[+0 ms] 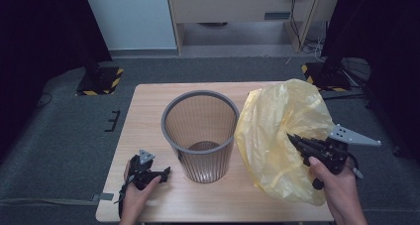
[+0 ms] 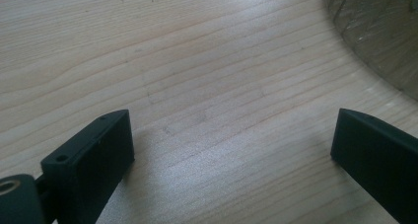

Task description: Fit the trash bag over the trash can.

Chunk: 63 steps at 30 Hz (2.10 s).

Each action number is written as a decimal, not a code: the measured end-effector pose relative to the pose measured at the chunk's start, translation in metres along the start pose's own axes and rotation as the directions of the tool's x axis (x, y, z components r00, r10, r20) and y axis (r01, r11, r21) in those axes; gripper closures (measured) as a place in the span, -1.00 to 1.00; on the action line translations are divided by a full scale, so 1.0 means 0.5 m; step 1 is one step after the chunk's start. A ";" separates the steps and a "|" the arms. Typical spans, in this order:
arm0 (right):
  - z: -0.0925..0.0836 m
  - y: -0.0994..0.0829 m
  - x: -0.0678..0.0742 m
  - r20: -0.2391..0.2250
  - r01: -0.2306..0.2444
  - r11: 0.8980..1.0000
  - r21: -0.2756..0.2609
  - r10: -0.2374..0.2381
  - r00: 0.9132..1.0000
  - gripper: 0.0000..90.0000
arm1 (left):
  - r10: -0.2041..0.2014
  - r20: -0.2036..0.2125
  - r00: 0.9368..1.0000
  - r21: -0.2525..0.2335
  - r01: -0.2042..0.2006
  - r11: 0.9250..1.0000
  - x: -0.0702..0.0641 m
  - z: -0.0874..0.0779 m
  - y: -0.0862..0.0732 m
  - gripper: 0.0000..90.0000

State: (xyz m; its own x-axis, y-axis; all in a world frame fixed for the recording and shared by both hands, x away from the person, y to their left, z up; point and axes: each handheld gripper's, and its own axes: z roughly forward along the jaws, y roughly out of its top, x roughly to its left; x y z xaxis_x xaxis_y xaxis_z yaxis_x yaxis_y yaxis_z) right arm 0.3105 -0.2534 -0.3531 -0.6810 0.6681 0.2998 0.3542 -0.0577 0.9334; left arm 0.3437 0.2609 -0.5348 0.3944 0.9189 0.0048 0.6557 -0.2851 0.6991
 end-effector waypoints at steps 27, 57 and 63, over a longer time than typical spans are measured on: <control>0.116 0.120 0.095 -0.072 0.108 0.993 0.036 -0.105 0.992 0.93 | 0.000 0.000 1.000 0.000 0.000 1.000 0.000 0.000 0.000 -0.95; 0.257 0.203 0.190 -0.136 0.218 0.963 0.155 -0.198 0.971 0.93 | 0.003 0.000 1.000 0.002 -0.003 1.000 0.000 0.000 0.000 -0.95; 0.288 0.213 0.201 -0.143 0.235 0.951 0.199 -0.209 0.967 0.93 | 0.006 0.000 1.000 0.004 -0.006 1.000 0.001 -0.001 0.000 -0.95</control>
State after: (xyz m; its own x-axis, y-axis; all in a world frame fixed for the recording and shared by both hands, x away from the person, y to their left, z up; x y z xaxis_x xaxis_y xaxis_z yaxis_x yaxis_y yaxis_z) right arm 0.3719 -0.0858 -0.2521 -0.8246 0.5521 0.1232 0.3044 0.2495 0.9193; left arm 0.3437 0.2613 -0.5345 0.3984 0.9172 0.0089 0.6562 -0.2917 0.6959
